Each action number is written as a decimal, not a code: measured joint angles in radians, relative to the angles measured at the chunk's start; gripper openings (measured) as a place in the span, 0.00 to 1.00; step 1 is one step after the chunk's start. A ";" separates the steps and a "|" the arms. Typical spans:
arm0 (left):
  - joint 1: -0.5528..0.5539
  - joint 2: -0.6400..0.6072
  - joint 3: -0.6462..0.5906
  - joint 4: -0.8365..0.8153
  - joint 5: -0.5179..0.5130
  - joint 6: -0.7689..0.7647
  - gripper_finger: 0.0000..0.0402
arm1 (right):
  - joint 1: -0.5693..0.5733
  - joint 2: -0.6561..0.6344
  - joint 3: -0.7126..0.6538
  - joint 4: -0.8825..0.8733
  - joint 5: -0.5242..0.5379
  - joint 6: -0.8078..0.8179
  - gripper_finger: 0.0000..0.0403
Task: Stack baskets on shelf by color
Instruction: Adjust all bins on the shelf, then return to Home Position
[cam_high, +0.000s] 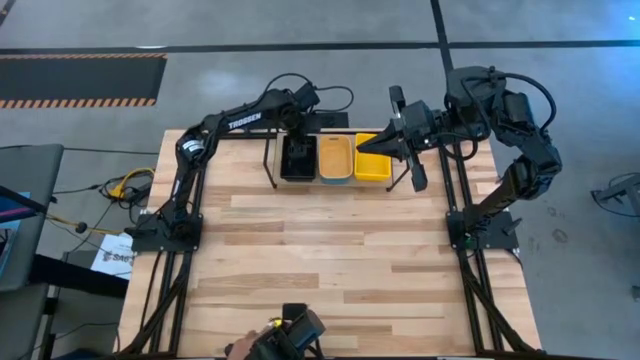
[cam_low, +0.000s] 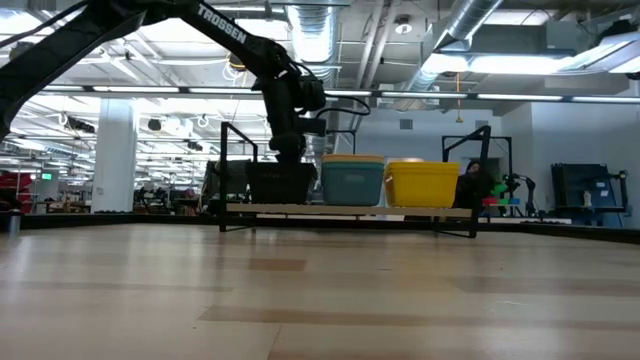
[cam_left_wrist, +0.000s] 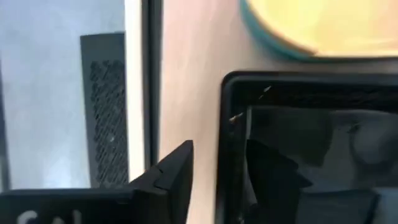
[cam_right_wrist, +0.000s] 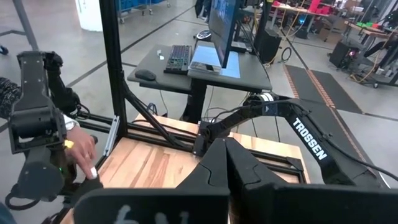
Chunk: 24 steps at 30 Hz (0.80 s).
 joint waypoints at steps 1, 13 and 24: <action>0.000 0.000 0.005 -0.006 -0.018 -0.003 0.35 | 0.000 0.000 0.000 -0.001 0.000 -0.002 0.00; -0.008 -0.003 0.458 -0.411 0.079 -0.240 0.36 | -0.067 -0.048 0.000 -0.029 0.054 -0.131 0.00; -0.147 -0.482 0.244 -0.406 0.198 -0.334 0.18 | -0.056 -0.227 -0.009 -0.231 0.137 -0.104 0.00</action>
